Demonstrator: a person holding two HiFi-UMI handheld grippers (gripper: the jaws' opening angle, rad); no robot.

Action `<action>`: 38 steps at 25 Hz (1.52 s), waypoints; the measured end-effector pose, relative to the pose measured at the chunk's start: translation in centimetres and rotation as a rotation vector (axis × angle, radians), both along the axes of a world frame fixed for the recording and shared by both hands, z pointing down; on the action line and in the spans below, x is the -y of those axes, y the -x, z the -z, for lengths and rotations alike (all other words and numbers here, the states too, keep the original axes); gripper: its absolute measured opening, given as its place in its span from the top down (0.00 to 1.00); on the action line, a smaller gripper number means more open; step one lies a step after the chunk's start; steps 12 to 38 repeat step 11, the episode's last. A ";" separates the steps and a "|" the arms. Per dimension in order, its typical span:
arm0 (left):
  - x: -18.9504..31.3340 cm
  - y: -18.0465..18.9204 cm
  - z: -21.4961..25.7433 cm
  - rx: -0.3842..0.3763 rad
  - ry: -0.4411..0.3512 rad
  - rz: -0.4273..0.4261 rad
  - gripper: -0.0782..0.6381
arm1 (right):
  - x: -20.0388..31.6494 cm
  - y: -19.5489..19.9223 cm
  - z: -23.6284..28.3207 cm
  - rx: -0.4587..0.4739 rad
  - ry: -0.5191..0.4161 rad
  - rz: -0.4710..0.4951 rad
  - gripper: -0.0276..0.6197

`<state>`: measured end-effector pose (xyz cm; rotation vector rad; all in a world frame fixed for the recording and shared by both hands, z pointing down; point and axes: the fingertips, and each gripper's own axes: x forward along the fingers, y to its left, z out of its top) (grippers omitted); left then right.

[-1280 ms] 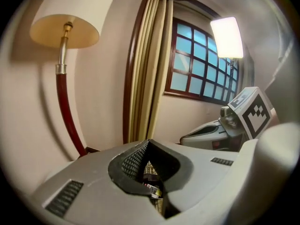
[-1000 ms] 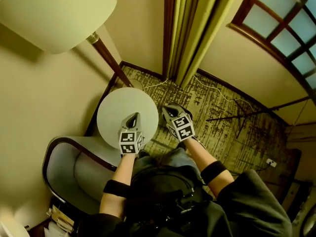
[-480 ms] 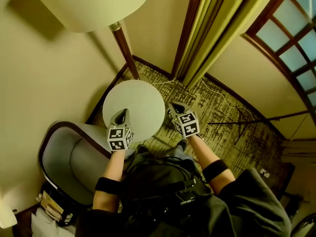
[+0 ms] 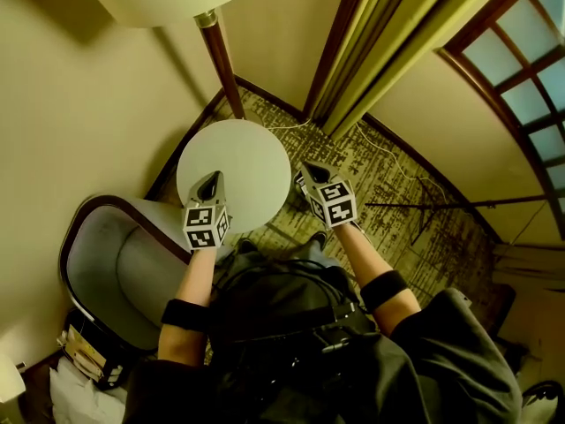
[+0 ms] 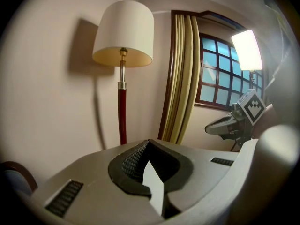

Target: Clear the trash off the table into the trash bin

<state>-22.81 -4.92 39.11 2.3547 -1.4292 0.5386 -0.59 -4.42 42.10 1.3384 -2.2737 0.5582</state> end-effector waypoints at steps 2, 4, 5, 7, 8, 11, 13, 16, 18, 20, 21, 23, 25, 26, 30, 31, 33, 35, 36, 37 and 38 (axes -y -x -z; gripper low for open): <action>-0.1 -0.1 -0.2 0.004 0.002 -0.005 0.89 | -0.2 0.0 -0.1 -0.005 0.004 0.004 0.96; -0.3 -0.2 -0.3 0.005 0.007 -0.006 0.89 | -0.4 -0.1 -0.2 -0.009 0.006 0.008 0.96; -0.4 -0.2 -0.4 0.007 0.008 -0.007 0.89 | -0.4 -0.2 -0.3 -0.010 0.007 0.009 0.96; -0.5 -0.4 -0.4 0.007 0.011 -0.009 0.89 | -0.5 -0.6 -0.5 -0.008 0.010 0.006 0.96; -0.5 -0.7 -0.4 0.004 0.011 -0.012 0.89 | -0.5 -0.8 -0.6 -0.007 0.010 0.003 0.96; -0.4 -1.4 -0.2 -0.007 0.007 -0.028 0.89 | -0.6 -1.6 -0.8 -0.005 0.011 -0.011 0.96; -0.4 -1.4 -0.2 -0.007 0.007 -0.028 0.89 | -0.6 -1.6 -0.8 -0.005 0.011 -0.011 0.96; -0.4 -1.4 -0.2 -0.007 0.007 -0.028 0.89 | -0.6 -1.6 -0.8 -0.005 0.011 -0.011 0.96; -0.4 -1.4 -0.2 -0.007 0.007 -0.028 0.89 | -0.6 -1.6 -0.8 -0.005 0.011 -0.011 0.96; -0.4 -1.4 -0.2 -0.007 0.007 -0.028 0.89 | -0.6 -1.6 -0.8 -0.005 0.011 -0.011 0.96; -0.4 -1.4 -0.2 -0.007 0.007 -0.028 0.89 | -0.6 -1.6 -0.8 -0.005 0.011 -0.011 0.96; -0.4 -1.4 -0.2 -0.007 0.007 -0.028 0.89 | -0.6 -1.6 -0.8 -0.005 0.011 -0.011 0.96; -0.4 -1.4 -0.2 -0.007 0.007 -0.028 0.89 | -0.6 -1.6 -0.8 -0.005 0.011 -0.011 0.96; -0.4 -1.4 -0.2 -0.007 0.007 -0.028 0.89 | -0.6 -1.6 -0.8 -0.005 0.011 -0.011 0.96; -0.4 -1.4 -0.2 -0.007 0.007 -0.028 0.89 | -0.6 -1.6 -0.8 -0.005 0.011 -0.011 0.96; -0.4 -1.4 -0.2 -0.007 0.007 -0.028 0.89 | -0.6 -1.6 -0.8 -0.005 0.011 -0.011 0.96; -0.4 -1.4 -0.2 -0.007 0.007 -0.028 0.89 | -0.6 -1.6 -0.8 -0.005 0.011 -0.011 0.96; -0.4 -1.4 -0.2 -0.007 0.007 -0.028 0.89 | -0.6 -1.6 -0.8 -0.005 0.011 -0.011 0.96; -0.4 -1.4 -0.2 -0.007 0.007 -0.028 0.89 | -0.6 -1.6 -0.8 -0.005 0.011 -0.011 0.96; -0.4 -1.4 -0.2 -0.007 0.007 -0.028 0.89 | -0.6 -1.6 -0.8 -0.005 0.011 -0.011 0.96; -0.4 -1.4 -0.2 -0.007 0.007 -0.028 0.89 | -0.6 -1.6 -0.8 -0.005 0.011 -0.011 0.96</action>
